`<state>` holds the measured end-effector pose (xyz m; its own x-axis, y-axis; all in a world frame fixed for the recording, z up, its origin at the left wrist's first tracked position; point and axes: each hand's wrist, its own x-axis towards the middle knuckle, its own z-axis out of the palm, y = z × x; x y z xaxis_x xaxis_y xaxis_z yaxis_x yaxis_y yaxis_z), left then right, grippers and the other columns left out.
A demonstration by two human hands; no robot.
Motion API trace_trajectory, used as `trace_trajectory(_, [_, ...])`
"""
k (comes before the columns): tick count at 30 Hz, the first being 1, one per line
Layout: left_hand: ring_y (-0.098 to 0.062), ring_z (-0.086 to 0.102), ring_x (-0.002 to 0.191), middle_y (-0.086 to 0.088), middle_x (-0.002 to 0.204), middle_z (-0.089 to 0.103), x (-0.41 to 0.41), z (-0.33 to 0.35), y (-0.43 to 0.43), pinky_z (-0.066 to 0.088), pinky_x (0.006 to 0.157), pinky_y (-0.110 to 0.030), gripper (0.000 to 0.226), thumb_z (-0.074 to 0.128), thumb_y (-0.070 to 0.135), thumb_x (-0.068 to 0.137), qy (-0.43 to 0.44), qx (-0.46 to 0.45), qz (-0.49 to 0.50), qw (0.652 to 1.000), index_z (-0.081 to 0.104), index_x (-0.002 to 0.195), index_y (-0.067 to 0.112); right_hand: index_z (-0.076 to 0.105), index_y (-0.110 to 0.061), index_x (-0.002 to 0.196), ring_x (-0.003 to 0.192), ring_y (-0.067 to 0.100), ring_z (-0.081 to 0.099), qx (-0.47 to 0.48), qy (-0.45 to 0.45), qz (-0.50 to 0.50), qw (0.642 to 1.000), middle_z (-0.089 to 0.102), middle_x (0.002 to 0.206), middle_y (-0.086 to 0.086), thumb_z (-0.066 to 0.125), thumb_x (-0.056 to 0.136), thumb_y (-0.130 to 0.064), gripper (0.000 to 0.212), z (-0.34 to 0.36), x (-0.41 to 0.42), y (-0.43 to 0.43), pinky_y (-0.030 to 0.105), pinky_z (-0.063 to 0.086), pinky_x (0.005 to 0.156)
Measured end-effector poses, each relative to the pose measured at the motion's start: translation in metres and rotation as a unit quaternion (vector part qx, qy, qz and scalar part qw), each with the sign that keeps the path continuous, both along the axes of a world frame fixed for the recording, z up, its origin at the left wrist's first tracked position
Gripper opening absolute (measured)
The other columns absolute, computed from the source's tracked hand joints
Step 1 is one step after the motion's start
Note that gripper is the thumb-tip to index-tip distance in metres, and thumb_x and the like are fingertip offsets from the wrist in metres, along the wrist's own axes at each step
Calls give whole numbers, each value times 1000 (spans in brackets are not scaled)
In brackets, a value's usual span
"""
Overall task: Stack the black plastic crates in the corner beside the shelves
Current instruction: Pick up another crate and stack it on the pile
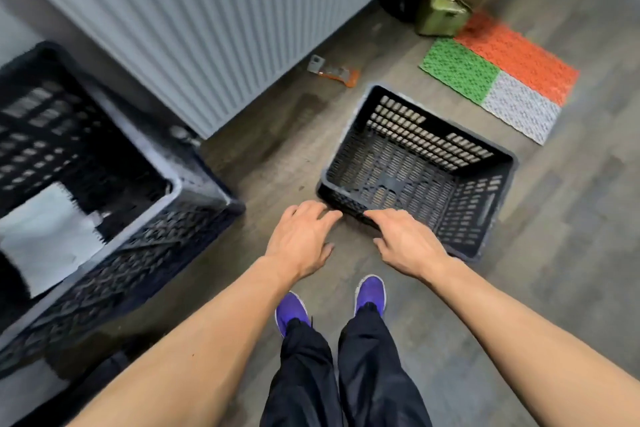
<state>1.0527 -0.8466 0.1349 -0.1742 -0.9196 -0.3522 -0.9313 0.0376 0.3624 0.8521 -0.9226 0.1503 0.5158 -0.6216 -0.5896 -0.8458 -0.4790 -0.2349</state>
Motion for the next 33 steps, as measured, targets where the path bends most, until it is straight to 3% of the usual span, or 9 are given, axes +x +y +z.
trace_trajectory(6, [-23,37,134,-1,140,45,-69,-32,-34,28,110,-38,65,63,41,86,-9,36,-96,995,38,144,27,31,-24,147,130,28,40,43,55,-122,990,47,141,6,52,95,-26,57,-24,-95,5,43,41,102])
trace_trajectory(12, [-23,39,132,-1,138,47,-114,-77,-70,31,108,-40,68,64,38,86,-42,68,-133,988,34,146,27,30,-24,147,130,27,39,65,59,-176,980,46,141,6,52,95,-29,56,-67,-156,-4,43,41,101])
trace_trajectory(20, [-24,34,134,-4,140,42,-140,-167,-98,29,111,-42,75,64,35,84,-97,80,-126,984,28,148,24,33,-21,147,128,30,38,41,30,-173,984,46,143,6,57,93,-32,60,-154,-187,-33,44,36,105])
trace_trajectory(26, [-24,40,131,1,136,48,-141,-221,-110,19,115,-51,65,63,34,85,-122,115,-100,981,36,143,31,30,-25,147,128,31,38,117,49,-155,980,46,142,5,58,92,-39,63,-216,-193,-47,46,39,103])
trace_trajectory(29, [-28,49,121,2,128,54,-142,-241,-128,27,109,-54,56,60,34,88,-142,162,-102,971,40,140,38,31,-30,147,129,31,42,153,55,-167,972,46,144,2,57,92,-41,62,-242,-193,-57,46,40,103])
trace_trajectory(33, [-26,59,113,4,125,60,-138,-263,-154,46,93,-43,50,57,24,89,-130,192,-129,964,48,134,45,38,-38,143,125,32,42,156,57,-178,970,51,138,2,53,93,-46,53,-268,-192,-63,45,42,101])
